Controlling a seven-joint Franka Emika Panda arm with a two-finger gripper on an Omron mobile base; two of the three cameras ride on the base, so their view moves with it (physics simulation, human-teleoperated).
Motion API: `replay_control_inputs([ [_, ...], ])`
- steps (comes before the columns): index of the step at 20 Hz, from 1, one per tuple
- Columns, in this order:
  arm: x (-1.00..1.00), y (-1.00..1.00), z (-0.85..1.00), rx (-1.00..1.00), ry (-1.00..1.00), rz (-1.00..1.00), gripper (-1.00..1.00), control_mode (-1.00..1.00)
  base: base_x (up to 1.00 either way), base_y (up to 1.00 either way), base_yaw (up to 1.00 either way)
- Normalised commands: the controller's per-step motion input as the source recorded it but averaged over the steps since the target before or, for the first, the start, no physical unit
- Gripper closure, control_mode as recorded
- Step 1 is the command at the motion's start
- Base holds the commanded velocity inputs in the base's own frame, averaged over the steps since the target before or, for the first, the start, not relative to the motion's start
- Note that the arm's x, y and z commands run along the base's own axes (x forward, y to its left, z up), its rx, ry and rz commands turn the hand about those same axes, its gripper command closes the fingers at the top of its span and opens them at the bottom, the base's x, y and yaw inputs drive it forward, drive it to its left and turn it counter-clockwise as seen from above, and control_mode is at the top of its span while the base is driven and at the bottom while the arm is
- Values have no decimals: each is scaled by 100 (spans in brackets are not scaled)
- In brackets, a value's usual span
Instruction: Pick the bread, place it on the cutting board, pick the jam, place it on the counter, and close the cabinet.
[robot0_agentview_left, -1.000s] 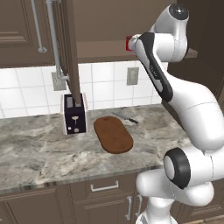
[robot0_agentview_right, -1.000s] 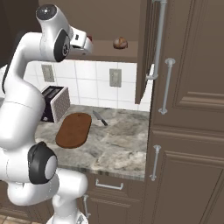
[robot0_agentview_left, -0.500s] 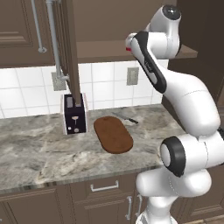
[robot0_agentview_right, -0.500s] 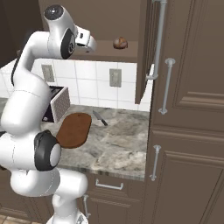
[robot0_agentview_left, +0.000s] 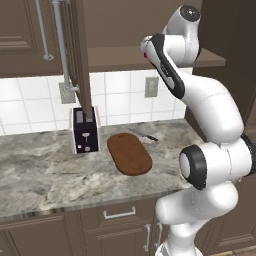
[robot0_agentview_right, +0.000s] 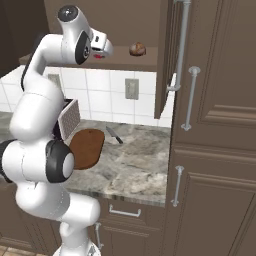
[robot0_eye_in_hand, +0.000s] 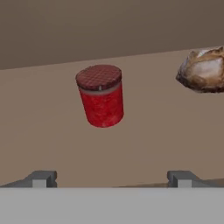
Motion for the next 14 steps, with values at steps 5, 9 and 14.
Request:
replay_control_inputs([
  [5,34,4,0,0,0,0,-100,-100,0,0,0],
  [9,31,7,0,0,0,0,-100,-100,0,0,0],
  [14,29,8,0,0,0,0,-100,-100,0,0,0],
])
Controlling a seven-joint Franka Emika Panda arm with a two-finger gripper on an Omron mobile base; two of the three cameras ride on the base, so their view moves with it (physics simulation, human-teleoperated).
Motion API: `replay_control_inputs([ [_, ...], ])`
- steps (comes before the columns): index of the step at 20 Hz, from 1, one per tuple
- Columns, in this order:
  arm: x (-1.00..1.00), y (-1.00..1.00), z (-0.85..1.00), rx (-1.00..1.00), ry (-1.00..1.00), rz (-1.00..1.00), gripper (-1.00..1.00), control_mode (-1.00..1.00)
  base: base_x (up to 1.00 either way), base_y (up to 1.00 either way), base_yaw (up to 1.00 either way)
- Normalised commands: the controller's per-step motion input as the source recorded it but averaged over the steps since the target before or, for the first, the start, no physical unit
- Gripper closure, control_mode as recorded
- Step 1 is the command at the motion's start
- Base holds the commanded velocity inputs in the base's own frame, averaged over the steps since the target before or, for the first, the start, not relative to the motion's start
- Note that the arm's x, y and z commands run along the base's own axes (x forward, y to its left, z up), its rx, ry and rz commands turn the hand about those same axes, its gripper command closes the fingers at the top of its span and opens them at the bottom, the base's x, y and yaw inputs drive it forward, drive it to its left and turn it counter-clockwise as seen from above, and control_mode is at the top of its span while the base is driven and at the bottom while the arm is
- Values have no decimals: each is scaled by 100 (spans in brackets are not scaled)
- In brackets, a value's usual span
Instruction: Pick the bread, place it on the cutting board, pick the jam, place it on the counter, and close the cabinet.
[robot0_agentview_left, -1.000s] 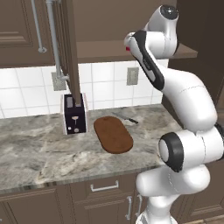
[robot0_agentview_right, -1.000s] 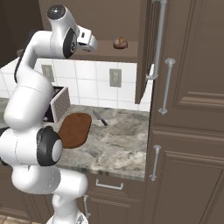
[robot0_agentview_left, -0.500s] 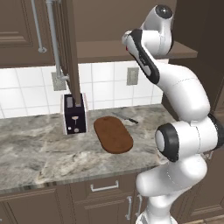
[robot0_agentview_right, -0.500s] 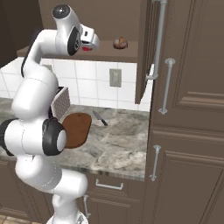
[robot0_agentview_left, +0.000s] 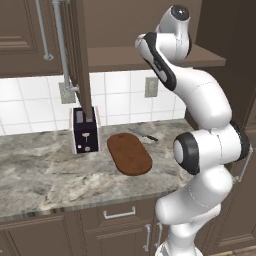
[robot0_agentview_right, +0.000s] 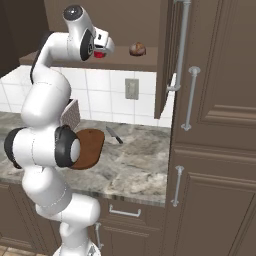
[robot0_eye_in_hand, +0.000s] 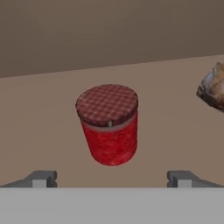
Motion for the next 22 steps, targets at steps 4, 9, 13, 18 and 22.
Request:
replay_control_inputs([
  [4,34,2,0,0,0,0,-100,-100,0,0,0],
  [9,33,0,0,0,0,0,-100,-100,0,0,0],
  [13,29,0,0,0,0,0,-100,-100,0,0,0],
  [18,18,0,0,0,0,0,-100,-100,0,0,0],
  [22,4,3,-1,0,0,0,-100,-100,0,0,0],
])
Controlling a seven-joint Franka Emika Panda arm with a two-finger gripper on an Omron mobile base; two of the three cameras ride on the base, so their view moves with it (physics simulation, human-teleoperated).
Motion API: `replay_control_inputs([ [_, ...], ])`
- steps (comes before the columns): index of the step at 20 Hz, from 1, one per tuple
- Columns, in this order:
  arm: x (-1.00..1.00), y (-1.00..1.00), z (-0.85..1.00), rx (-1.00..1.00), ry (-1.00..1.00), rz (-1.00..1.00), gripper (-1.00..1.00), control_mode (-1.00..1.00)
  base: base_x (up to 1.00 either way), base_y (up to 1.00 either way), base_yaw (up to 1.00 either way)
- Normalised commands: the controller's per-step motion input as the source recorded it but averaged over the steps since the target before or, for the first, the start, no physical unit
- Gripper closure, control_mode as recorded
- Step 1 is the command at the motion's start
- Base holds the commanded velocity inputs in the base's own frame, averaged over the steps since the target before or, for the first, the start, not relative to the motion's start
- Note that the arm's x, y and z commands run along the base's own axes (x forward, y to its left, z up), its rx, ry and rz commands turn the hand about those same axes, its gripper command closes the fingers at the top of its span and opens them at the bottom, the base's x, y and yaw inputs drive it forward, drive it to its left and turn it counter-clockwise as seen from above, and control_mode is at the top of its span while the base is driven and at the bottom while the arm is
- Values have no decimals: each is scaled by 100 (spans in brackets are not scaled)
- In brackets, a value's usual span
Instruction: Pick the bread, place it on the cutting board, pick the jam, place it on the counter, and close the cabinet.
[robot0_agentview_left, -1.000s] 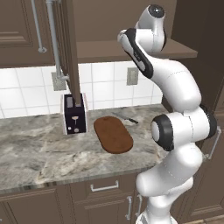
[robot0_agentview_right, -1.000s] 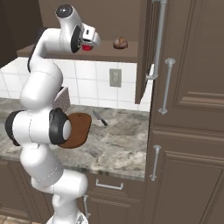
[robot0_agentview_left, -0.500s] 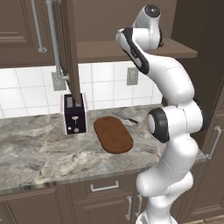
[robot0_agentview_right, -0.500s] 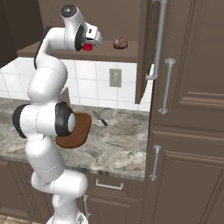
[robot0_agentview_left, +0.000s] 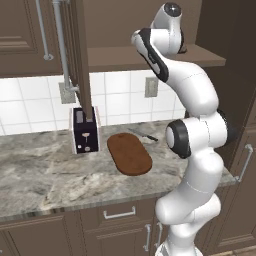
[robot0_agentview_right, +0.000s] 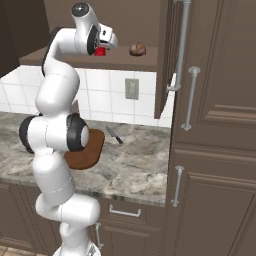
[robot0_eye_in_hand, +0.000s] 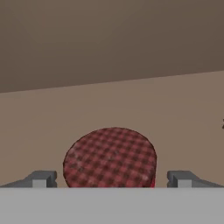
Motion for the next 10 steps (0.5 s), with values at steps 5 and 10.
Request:
replay_control_inputs([
  [5,0,3,-2,0,0,0,100,-100,0,0,0],
  [10,0,0,0,0,0,0,100,-100,0,0,0],
])
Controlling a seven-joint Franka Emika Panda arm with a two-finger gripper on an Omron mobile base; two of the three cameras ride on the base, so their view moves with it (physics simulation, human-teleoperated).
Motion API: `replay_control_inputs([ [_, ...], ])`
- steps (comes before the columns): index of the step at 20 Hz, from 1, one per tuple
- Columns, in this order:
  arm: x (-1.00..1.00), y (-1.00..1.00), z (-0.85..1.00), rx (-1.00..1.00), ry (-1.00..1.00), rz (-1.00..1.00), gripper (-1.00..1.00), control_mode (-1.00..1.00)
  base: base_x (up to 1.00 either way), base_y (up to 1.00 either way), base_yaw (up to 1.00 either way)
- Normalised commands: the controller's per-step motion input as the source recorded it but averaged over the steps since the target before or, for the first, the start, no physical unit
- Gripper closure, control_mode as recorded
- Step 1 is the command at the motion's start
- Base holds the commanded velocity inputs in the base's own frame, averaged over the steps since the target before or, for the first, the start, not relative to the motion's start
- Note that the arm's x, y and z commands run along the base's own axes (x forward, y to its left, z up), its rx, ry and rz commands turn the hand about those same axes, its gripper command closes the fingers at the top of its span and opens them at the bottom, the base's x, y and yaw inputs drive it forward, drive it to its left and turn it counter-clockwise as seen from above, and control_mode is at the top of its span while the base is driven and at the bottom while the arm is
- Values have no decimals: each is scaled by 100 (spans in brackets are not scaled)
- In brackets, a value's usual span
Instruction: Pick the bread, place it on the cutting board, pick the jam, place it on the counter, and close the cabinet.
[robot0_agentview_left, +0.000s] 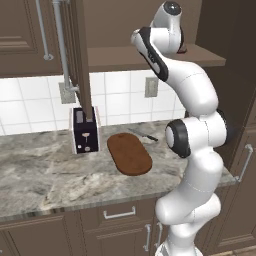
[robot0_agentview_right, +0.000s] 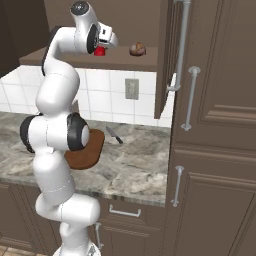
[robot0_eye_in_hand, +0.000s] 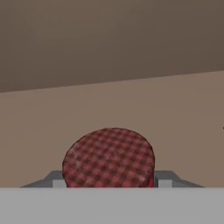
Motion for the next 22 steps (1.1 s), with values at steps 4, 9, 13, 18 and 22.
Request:
replay_control_inputs([
  [4,-19,0,0,0,-3,0,100,-100,0,0,0],
  [9,-39,0,0,0,-5,0,100,-100,0,0,0],
  [13,-47,0,-1,0,-3,0,100,-100,0,0,0],
  [18,-49,0,-15,0,-2,0,100,-100,0,0,0],
  [22,-49,0,-17,0,-2,0,100,-100,0,0,0],
])
